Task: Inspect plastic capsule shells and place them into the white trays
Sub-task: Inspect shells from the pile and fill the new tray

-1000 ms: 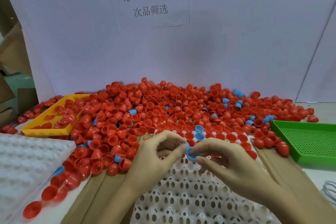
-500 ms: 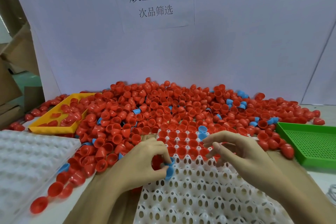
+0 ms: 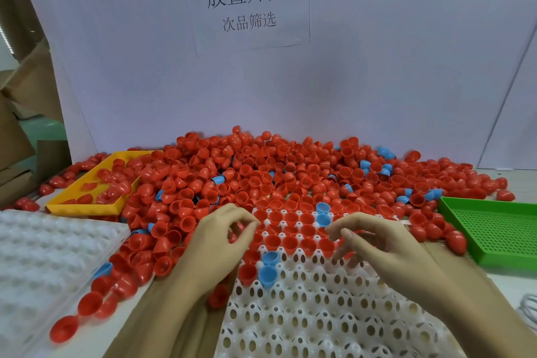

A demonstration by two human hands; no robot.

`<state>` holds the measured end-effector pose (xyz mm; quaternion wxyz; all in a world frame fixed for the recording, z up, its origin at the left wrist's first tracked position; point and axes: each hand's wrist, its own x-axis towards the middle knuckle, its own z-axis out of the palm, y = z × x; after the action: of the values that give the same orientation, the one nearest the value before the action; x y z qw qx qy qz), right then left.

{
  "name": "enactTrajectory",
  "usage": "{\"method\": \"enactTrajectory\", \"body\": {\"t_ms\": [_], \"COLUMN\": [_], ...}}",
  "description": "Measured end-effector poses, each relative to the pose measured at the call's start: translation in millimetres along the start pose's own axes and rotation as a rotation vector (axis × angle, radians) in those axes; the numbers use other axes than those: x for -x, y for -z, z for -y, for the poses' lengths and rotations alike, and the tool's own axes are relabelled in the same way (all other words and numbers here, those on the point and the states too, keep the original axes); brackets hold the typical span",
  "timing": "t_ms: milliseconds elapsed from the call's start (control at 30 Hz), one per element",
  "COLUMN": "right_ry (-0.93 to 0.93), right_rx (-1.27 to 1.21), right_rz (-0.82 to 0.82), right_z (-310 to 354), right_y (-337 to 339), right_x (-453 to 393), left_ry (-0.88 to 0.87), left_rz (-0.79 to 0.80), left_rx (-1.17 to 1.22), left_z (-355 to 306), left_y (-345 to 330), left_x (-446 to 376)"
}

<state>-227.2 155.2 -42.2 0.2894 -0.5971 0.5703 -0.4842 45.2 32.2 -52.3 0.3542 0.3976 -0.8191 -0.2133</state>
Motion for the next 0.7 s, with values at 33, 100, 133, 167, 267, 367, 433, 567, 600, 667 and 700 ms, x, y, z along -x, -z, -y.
{"method": "enactTrajectory", "body": {"t_ms": [33, 100, 133, 167, 267, 367, 433, 567, 600, 667, 700], "right_ry": [0.002, 0.006, 0.007, 0.01, 0.046, 0.093, 0.12, 0.161, 0.162, 0.154, 0.151], "right_rx": [0.014, 0.05, 0.064, 0.074, 0.136, 0.228, 0.271, 0.293, 0.294, 0.292, 0.293], "right_rz": [-0.01, -0.032, -0.045, -0.06, -0.134, -0.19, -0.194, -0.215, -0.224, -0.245, -0.251], "right_z": [-0.4, -2.1, -3.4, -4.9, -11.4, -18.9, -22.1, -24.9, -25.6, -27.7, -28.8], "right_y": [-0.2, -0.6, -0.6, -0.7, -3.2, -5.6, -5.8, -3.1, -1.9, 0.8, 2.3], "right_x": [-0.1, -0.2, -0.5, -0.8, -3.2, -7.9, -12.1, -26.1, -30.0, -35.3, -36.6], "left_ry": [0.041, 0.084, 0.08, 0.068, 0.044, 0.076, 0.128, 0.153, 0.15, 0.146, 0.149], "left_rz": [-0.039, -0.07, -0.077, -0.082, -0.114, -0.101, -0.07, -0.059, -0.068, -0.08, -0.08], "left_rx": [-0.074, -0.271, -0.338, -0.369, -0.374, -0.275, -0.182, -0.215, -0.248, -0.284, -0.29], "left_z": [2.6, 7.5, 9.3, 9.7, 7.4, 5.7, 5.1, 13.0, 15.1, 18.4, 19.8], "left_y": [-1.0, -5.6, -9.1, -12.6, -18.0, -18.4, -18.1, -23.9, -26.1, -29.9, -31.1], "left_x": [-0.5, 1.6, 3.1, 4.4, 5.1, 4.2, 2.7, 0.8, 0.5, -0.1, -0.6]}}
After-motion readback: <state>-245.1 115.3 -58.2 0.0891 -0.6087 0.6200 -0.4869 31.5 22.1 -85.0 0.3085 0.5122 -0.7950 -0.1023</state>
